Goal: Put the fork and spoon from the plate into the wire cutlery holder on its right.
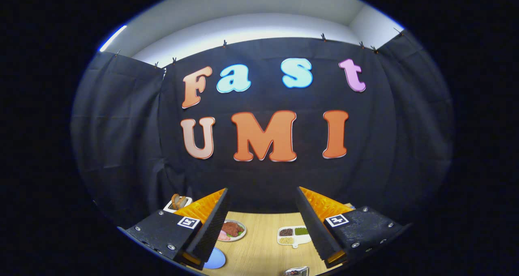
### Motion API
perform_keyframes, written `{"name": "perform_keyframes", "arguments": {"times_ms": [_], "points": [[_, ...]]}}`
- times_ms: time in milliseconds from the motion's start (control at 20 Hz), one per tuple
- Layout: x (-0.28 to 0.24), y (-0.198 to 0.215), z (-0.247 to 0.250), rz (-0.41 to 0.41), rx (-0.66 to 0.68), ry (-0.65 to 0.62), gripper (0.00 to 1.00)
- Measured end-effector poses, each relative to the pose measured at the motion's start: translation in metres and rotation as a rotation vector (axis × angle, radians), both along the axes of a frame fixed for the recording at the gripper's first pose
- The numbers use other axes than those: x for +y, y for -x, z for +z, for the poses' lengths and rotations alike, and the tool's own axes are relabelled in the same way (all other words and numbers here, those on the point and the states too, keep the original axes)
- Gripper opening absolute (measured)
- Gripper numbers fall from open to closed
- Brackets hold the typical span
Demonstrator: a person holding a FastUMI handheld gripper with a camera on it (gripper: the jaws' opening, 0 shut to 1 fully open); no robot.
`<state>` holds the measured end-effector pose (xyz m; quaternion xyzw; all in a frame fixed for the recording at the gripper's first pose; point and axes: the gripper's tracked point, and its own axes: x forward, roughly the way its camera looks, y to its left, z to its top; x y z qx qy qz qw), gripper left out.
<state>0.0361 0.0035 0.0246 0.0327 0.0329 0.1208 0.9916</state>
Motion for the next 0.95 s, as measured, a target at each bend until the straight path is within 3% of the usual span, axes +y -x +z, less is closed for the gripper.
{"name": "perform_keyframes", "arguments": {"times_ms": [200, 650, 950], "points": [[0.005, 0.005, 0.048, -0.015, -0.16, -0.014, 0.97], [0.014, 0.015, 0.087, -0.062, -0.363, 0.072, 0.97], [0.024, 0.015, 0.069, -0.036, -0.29, 0.039, 0.98]]}}
